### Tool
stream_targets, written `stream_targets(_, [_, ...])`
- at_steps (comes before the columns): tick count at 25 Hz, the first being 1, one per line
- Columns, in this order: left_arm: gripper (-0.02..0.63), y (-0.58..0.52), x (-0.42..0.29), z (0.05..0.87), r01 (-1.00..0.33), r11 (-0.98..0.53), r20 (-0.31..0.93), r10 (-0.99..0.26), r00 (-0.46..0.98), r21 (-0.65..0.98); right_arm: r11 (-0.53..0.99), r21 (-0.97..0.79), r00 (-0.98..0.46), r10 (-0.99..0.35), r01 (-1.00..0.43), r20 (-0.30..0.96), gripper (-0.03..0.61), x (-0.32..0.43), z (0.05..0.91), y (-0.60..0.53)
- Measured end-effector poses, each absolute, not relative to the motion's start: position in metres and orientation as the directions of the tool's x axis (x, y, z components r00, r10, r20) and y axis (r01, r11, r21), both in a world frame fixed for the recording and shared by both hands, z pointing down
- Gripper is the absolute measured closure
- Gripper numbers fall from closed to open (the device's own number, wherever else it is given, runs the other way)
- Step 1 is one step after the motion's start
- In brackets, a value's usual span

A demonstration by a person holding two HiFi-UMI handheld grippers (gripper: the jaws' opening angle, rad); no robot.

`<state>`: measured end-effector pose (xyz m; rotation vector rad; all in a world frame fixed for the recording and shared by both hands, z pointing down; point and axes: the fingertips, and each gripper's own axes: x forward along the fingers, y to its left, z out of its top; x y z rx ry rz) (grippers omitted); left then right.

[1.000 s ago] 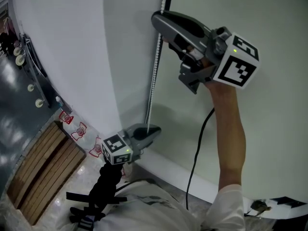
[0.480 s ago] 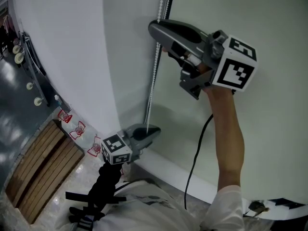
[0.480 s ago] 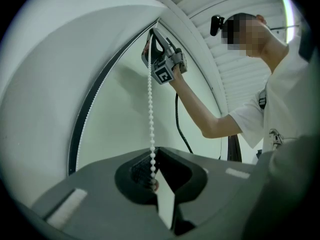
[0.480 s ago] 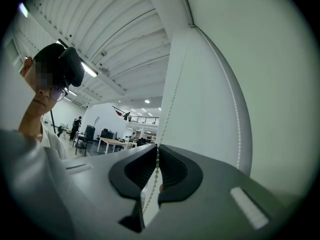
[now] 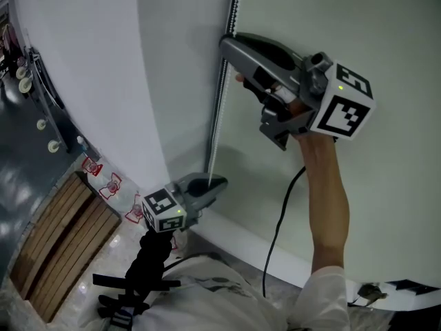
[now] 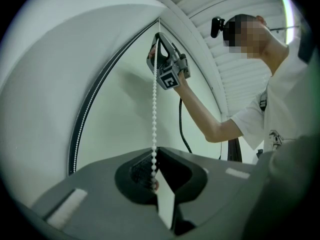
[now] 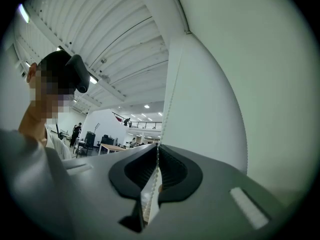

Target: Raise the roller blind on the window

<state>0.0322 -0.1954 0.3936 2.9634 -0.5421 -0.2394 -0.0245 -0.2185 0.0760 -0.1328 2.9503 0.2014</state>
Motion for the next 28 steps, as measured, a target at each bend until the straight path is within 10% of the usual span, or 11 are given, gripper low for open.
stream_targets(28, [0.615, -0.197, 0.021, 0.384, -0.333, -0.929, -0.159, -0.358, 0.92, 0.163, 0.994, -0.023, -0.994, -0.104, -0.104, 0.022, 0.565, -0.035, 0.252, -0.203])
